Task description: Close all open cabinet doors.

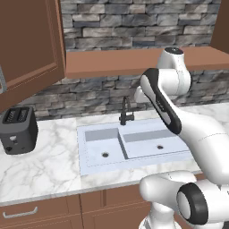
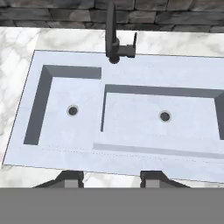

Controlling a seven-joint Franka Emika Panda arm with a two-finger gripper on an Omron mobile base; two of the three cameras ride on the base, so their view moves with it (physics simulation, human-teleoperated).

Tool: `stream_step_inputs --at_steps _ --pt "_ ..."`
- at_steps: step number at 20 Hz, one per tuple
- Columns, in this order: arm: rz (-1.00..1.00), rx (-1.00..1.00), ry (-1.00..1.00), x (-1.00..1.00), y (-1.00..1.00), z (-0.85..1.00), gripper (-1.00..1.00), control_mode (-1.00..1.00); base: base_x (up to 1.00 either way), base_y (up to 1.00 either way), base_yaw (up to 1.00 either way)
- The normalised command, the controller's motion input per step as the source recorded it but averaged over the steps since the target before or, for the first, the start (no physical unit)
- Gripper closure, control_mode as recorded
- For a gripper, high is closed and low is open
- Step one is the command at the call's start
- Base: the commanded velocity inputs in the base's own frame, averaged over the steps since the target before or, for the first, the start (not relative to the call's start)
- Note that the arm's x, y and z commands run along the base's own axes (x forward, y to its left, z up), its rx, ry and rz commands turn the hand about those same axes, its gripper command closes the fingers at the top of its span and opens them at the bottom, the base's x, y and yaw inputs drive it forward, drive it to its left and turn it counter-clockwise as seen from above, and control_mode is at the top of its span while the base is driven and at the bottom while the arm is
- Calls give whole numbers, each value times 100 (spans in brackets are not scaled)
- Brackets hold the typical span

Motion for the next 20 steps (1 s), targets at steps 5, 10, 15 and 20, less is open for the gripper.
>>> stream_step_inputs --at_steps 5,10,15,20 --pt "-2 0 3 -45 -2 0 -100 -100 0 0 0" --pt "-10 0 0 -100 -16 0 -100 -100 0 0 0" --pt "-9 0 0 -100 -26 0 -100 -100 0 0 0" --pt "-2 0 7 -86 -4 16 -100 -100 0 0 0"
